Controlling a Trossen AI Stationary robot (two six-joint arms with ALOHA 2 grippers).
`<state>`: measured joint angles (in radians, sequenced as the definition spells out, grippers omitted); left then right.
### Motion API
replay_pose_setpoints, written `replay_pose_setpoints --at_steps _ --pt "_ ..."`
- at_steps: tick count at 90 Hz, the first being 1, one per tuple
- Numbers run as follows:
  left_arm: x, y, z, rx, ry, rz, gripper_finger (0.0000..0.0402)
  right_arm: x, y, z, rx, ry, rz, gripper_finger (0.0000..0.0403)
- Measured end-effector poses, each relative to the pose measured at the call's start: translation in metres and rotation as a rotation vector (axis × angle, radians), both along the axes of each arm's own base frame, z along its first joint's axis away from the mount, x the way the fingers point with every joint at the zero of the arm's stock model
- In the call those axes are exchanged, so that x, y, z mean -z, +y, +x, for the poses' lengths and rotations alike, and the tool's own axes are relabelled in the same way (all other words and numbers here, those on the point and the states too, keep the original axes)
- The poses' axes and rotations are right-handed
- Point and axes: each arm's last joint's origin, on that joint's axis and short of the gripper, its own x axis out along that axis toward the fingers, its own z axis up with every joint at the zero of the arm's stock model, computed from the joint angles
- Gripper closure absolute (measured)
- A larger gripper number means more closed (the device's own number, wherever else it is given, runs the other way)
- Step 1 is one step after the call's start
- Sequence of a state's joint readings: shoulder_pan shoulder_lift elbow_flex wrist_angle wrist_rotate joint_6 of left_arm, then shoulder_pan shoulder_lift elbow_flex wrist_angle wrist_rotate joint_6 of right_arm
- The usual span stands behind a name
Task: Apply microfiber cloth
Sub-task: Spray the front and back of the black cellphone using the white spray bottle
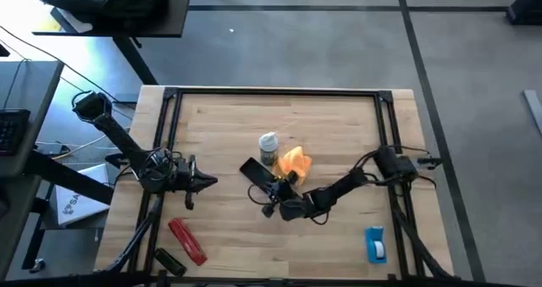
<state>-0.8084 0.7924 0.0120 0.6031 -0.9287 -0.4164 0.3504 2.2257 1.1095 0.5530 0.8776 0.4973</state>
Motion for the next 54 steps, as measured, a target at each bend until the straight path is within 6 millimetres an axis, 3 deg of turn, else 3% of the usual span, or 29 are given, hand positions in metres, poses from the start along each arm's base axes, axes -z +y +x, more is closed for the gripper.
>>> replay_pose_setpoints --at_steps 10,33,54 --pt "0.002 0.000 0.002 -0.012 0.007 0.008 0.0401 0.004 -0.003 0.000 -0.022 0.047 -0.003 0.0402" --pt "0.005 0.003 0.010 -0.061 0.030 -0.007 0.0401 0.006 0.022 -0.013 -0.151 0.163 0.039 0.0402" --pt "-0.006 -0.002 0.034 -0.046 0.040 0.030 0.0401 -0.029 0.051 -0.028 -0.321 0.202 -0.043 0.0402"
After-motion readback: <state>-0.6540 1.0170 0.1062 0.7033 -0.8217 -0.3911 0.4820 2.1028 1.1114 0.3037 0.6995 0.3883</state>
